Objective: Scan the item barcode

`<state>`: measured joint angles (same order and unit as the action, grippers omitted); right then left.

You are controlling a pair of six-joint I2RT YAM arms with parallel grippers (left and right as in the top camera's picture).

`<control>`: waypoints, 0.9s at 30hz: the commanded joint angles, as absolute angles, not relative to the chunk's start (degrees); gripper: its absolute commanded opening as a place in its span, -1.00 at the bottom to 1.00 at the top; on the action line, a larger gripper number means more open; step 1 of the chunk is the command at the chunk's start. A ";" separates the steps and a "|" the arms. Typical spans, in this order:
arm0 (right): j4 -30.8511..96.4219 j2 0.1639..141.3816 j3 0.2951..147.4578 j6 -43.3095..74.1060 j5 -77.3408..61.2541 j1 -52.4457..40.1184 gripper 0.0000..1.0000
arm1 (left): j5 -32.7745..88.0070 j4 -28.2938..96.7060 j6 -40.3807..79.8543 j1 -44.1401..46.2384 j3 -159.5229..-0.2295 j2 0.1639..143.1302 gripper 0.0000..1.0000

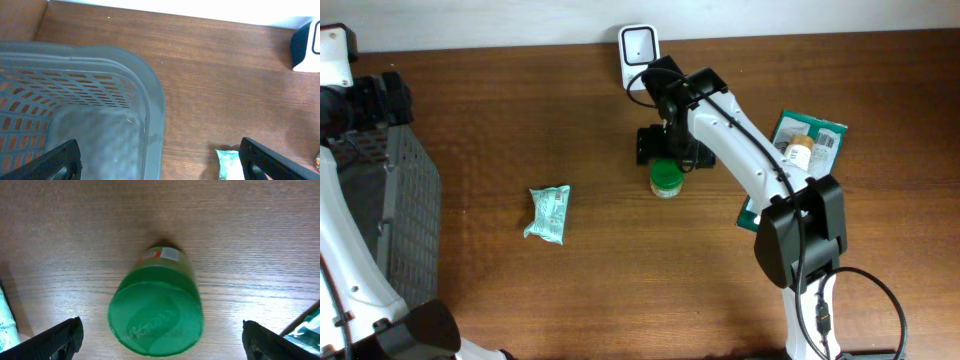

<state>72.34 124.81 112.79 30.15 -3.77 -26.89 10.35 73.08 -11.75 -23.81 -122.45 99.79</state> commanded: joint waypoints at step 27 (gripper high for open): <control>68.84 126.34 110.65 22.79 0.01 -28.12 -0.04 | 10.94 73.01 -11.22 -24.08 -122.34 99.72 0.98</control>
<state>67.79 125.84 107.92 25.17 -0.67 -28.42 10.35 73.10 -11.75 -23.81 -122.45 99.79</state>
